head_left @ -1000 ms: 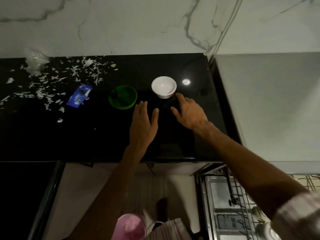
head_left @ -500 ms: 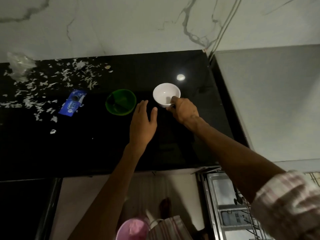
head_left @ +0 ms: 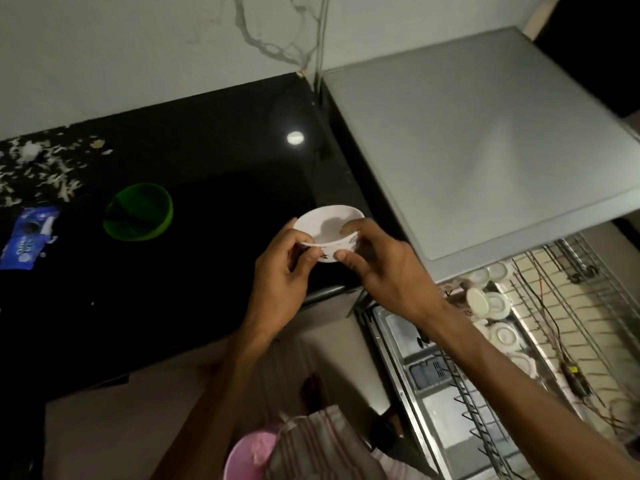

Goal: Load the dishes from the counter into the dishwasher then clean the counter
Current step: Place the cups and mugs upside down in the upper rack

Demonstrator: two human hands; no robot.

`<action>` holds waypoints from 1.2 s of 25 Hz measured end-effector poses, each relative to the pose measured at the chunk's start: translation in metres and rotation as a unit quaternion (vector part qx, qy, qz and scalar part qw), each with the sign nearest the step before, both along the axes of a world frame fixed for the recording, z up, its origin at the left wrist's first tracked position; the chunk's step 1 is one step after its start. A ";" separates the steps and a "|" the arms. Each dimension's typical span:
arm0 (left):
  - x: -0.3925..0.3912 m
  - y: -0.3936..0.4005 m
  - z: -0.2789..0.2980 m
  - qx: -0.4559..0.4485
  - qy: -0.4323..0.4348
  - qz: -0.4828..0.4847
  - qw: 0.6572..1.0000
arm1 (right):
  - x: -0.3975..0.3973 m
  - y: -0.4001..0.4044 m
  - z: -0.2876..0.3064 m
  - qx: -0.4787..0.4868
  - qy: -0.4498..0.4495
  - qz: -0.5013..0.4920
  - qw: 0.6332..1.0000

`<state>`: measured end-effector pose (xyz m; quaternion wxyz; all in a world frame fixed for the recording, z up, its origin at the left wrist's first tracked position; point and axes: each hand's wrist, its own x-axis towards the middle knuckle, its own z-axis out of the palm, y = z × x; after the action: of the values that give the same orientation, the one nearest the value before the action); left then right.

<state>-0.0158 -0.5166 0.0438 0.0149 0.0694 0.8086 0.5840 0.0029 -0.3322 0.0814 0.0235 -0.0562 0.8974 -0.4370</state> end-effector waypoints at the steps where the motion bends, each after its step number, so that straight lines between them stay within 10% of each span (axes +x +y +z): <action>1: 0.011 0.014 0.005 0.038 -0.027 -0.001 0.999 | 0.016 0.012 0.005 -0.027 0.000 -0.023 0.999; 6: 0.061 0.101 0.019 0.177 -0.210 -0.041 0.961 | 0.083 0.079 0.011 -0.160 -0.024 -0.143 0.976; 14: 0.111 0.209 0.002 0.404 -0.548 -0.092 0.727 | 0.159 0.166 -0.017 -0.186 -0.036 -0.267 0.945; 22: 0.134 0.336 -0.081 0.052 -0.447 -0.143 0.882 | 0.201 0.267 -0.109 -0.016 -0.108 -0.381 0.918; 30: 0.066 0.454 -0.176 -0.148 -0.253 -0.266 0.918 | 0.137 0.377 -0.217 0.128 -0.114 -0.352 0.920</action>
<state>0.0502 -0.0625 -0.1322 0.3838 0.1294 0.8069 0.4300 0.1404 0.0452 -0.1357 -0.0225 0.3171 0.8987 -0.3020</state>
